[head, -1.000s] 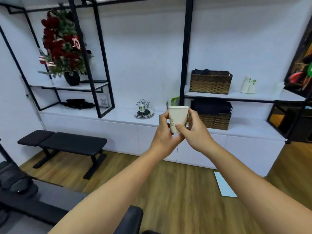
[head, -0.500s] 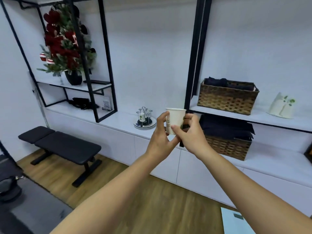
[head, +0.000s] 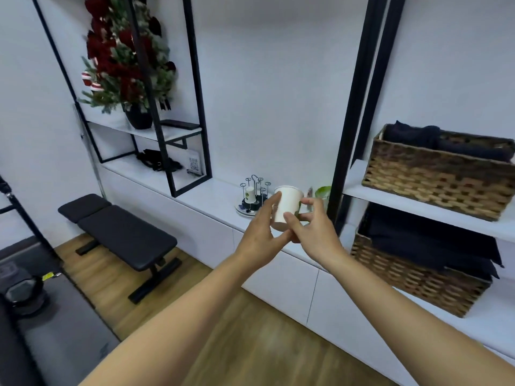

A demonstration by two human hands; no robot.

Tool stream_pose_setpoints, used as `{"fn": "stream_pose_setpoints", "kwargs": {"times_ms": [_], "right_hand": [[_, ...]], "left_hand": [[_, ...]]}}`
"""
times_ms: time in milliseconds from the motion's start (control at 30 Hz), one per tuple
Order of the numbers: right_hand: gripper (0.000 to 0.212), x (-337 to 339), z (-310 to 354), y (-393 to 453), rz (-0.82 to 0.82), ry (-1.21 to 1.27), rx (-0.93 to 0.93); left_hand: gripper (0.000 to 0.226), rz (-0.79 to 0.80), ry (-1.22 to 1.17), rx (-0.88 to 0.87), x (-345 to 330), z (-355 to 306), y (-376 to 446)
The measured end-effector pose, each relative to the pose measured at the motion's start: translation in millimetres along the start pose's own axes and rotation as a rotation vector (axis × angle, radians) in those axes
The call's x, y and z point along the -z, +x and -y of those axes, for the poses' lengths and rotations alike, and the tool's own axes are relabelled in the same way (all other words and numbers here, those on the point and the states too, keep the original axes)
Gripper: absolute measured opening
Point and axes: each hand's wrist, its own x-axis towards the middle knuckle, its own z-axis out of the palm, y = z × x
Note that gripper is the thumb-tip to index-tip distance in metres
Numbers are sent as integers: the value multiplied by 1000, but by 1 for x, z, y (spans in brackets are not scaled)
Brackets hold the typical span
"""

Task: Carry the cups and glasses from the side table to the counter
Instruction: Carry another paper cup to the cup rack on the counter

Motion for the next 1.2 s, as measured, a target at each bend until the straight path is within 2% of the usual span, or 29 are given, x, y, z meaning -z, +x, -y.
{"fn": "stream_pose_setpoints", "kwargs": {"times_ms": [100,233,367,500,533,700,833,1067,1200], "right_hand": [[51,-13,-17,68,63,-21,5],[77,-33,-36,151,148,-72,5],[55,-45,-53,225,172,-52,1],[18,-58,-59,292,149,-35,39],[15,-61,-58,307,143,-43,49],[20,-89,-71,399,143,-106,60],[28,-112,-94,477,173,-196,33],[36,-144,-155,593,343,-316,-224],[40,-163,-196,624,427,-375,-336]], "left_hand": [[82,-14,29,2,-3,39,52],[88,3,91,34,3,88,127],[73,-12,108,33,5,126,190],[63,-87,159,30,10,158,249],[62,-104,168,24,12,164,263],[54,-122,213,-26,13,211,340],[56,-63,193,59,5,260,402],[49,92,155,252,-25,347,478],[49,195,142,310,-43,386,491]]}}
